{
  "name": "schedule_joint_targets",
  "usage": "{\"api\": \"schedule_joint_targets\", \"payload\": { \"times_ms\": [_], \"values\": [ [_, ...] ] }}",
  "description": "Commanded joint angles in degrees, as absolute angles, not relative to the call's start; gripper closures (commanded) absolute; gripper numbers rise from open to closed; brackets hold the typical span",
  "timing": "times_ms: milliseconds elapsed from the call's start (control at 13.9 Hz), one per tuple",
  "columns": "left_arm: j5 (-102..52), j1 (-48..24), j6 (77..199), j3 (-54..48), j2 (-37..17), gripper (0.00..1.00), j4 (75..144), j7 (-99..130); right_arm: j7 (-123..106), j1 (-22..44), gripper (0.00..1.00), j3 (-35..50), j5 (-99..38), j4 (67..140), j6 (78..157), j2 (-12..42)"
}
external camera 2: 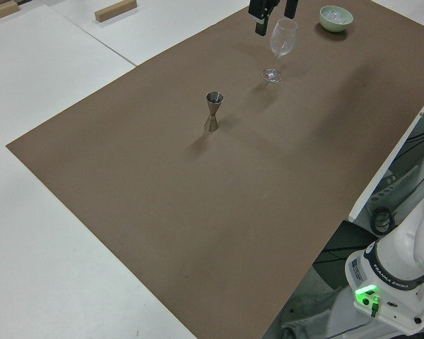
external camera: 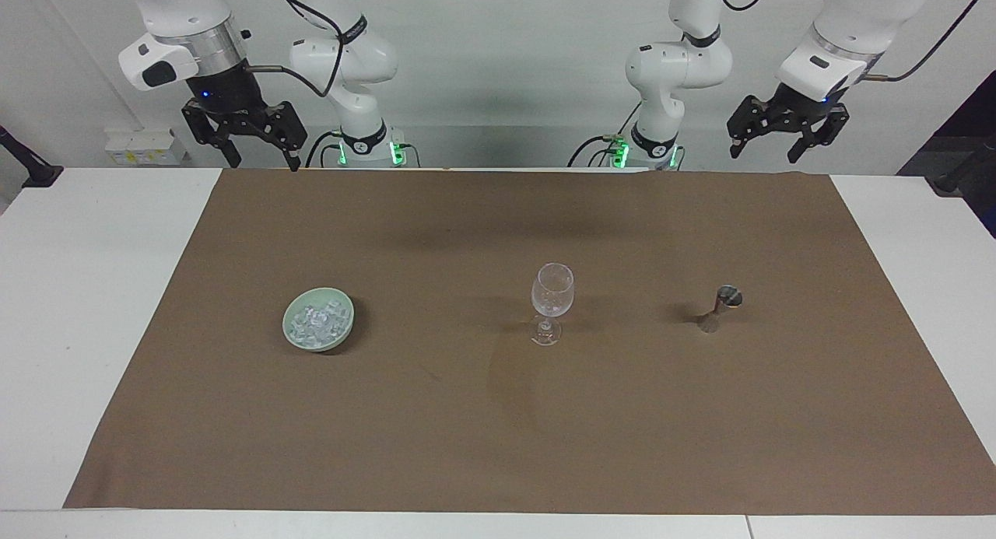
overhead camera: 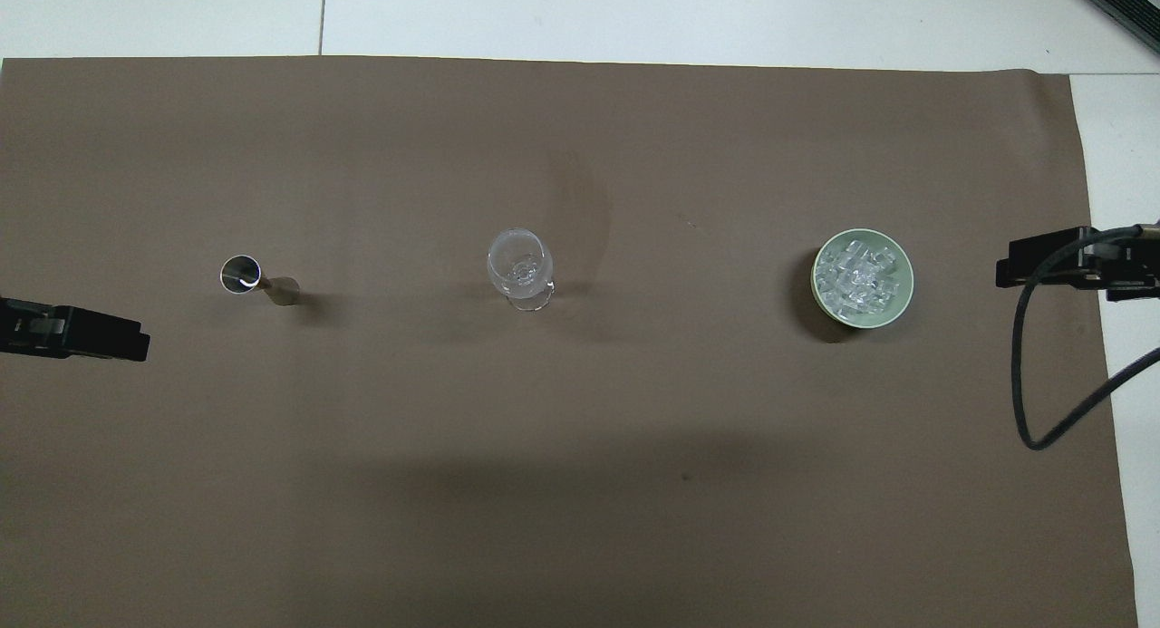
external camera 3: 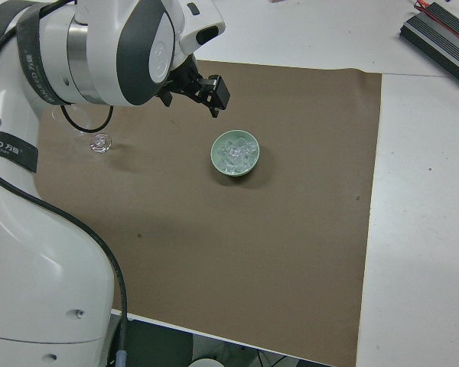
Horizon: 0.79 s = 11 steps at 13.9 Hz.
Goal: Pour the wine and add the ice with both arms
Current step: 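Move the open left gripper toward the small dark metal cup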
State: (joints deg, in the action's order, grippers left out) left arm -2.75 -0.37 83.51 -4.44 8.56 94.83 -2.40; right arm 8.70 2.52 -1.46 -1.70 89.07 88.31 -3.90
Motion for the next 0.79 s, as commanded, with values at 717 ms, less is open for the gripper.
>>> {"api": "schedule_joint_targets", "payload": {
  "times_ms": [717],
  "values": [
    [-20.54,1.85,87.27,6.32,3.7,0.0,100.89,34.36,7.38,1.5,0.0,-1.14,-2.72,88.77,87.71,-3.69]
  ]
}}
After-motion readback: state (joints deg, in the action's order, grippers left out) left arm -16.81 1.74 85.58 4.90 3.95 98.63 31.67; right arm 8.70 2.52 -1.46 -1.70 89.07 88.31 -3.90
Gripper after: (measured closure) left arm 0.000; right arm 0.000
